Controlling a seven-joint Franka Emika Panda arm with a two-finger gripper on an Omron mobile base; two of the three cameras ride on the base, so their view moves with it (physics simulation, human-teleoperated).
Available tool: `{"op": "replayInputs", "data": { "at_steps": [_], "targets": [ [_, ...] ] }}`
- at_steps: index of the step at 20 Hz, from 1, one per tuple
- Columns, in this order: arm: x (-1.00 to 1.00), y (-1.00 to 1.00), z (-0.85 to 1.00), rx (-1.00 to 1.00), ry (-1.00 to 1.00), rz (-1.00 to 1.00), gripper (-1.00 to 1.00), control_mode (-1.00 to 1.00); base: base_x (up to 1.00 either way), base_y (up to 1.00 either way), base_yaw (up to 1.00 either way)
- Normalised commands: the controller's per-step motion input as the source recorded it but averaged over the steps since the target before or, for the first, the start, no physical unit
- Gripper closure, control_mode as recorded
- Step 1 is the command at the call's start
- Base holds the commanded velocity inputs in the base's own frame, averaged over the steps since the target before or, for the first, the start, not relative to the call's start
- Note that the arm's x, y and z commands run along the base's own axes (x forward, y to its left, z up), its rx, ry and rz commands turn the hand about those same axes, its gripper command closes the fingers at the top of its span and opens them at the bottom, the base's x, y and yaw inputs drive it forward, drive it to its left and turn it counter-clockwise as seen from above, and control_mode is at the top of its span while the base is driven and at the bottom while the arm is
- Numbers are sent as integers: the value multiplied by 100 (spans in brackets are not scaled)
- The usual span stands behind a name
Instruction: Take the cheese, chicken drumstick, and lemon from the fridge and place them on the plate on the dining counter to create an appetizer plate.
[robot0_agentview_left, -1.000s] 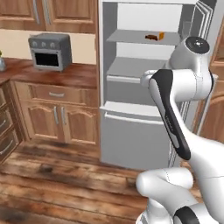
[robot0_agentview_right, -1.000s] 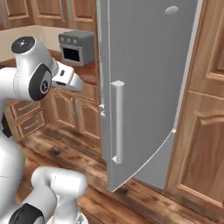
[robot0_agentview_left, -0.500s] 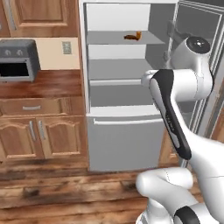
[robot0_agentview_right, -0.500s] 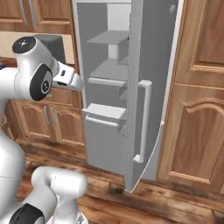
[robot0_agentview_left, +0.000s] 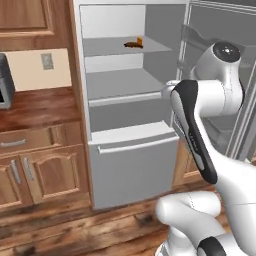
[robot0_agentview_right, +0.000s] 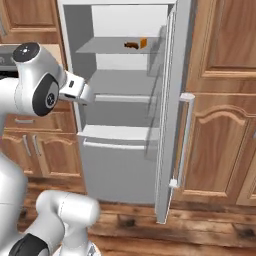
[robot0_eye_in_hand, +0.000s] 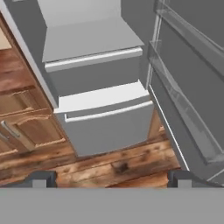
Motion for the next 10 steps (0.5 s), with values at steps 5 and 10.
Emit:
{"op": "replayInputs", "data": {
  "at_steps": [5,10],
  "targets": [
    [0,0,0,0,0,0,-100,100,76,38,-34],
    [0,0,0,0,0,0,-100,100,57,58,-21]
  ]
}}
